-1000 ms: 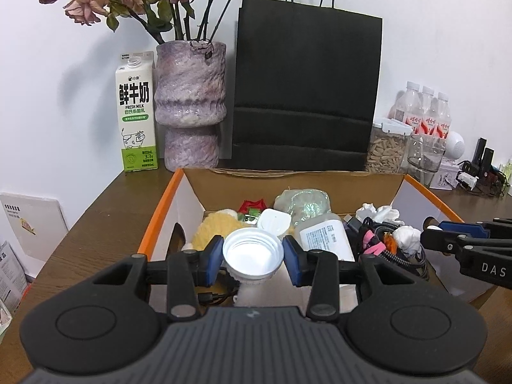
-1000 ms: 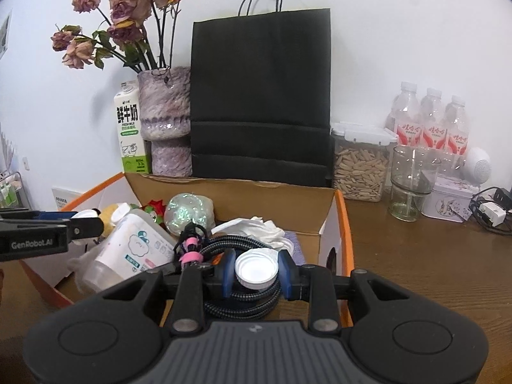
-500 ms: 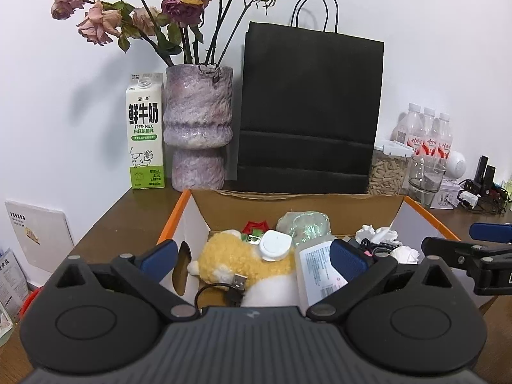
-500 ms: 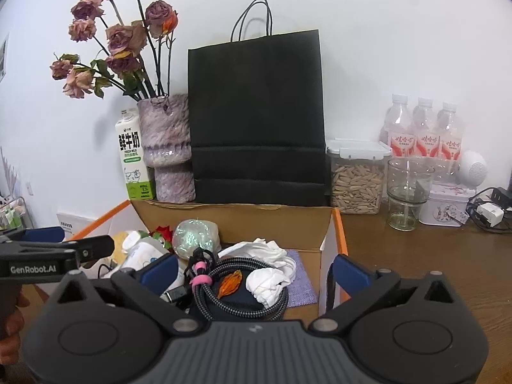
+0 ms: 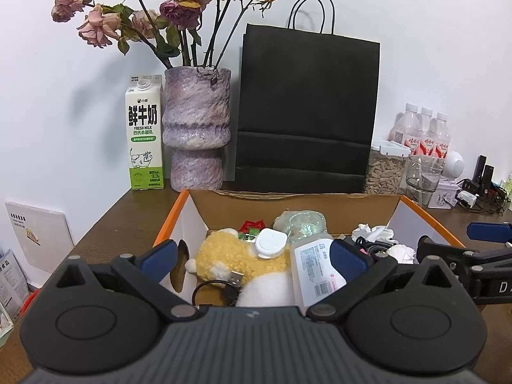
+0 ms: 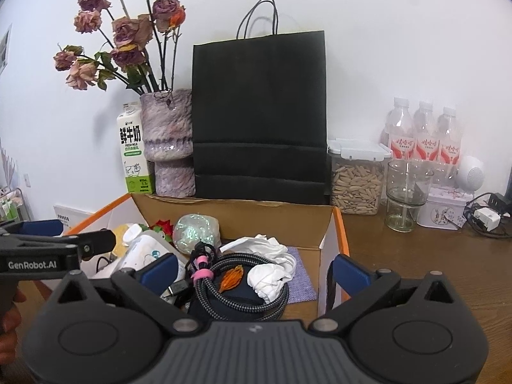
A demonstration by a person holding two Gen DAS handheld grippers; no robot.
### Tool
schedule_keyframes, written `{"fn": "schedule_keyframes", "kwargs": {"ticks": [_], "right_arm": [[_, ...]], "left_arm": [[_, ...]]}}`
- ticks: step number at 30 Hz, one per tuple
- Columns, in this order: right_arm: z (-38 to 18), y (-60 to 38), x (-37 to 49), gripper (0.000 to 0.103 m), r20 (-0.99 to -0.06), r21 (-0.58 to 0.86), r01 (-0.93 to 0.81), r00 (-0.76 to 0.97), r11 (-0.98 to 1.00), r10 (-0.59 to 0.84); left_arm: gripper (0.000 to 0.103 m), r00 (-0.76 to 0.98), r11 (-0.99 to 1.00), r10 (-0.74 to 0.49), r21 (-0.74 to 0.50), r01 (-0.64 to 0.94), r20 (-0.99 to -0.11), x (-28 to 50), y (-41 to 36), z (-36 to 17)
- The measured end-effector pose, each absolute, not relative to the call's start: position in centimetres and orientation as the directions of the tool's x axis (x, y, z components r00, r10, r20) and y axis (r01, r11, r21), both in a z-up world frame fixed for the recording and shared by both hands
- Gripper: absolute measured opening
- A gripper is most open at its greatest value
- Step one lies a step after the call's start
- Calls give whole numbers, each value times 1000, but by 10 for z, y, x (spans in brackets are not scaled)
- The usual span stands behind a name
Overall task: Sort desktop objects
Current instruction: 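Withdraw both open grippers toward the last white cap and beige block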
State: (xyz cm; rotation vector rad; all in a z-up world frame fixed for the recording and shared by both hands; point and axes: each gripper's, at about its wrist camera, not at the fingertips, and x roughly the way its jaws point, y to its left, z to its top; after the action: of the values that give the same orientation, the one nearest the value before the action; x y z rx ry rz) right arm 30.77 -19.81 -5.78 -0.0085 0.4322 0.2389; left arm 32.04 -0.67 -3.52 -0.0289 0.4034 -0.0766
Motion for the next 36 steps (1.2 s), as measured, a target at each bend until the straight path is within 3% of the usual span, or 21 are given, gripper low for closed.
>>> {"fn": "schedule_keyframes", "kwargs": {"ticks": [19, 36], "right_arm": [[-51, -195, 265, 103, -397, 1, -216, 896, 976, 199], [-72, -187, 209, 103, -439, -18, -234, 875, 972, 202]], "left_arm": [[103, 922, 996, -87, -25, 84, -378, 275, -21, -34], [103, 900, 997, -77, -35, 68, -429, 229, -22, -56]]}}
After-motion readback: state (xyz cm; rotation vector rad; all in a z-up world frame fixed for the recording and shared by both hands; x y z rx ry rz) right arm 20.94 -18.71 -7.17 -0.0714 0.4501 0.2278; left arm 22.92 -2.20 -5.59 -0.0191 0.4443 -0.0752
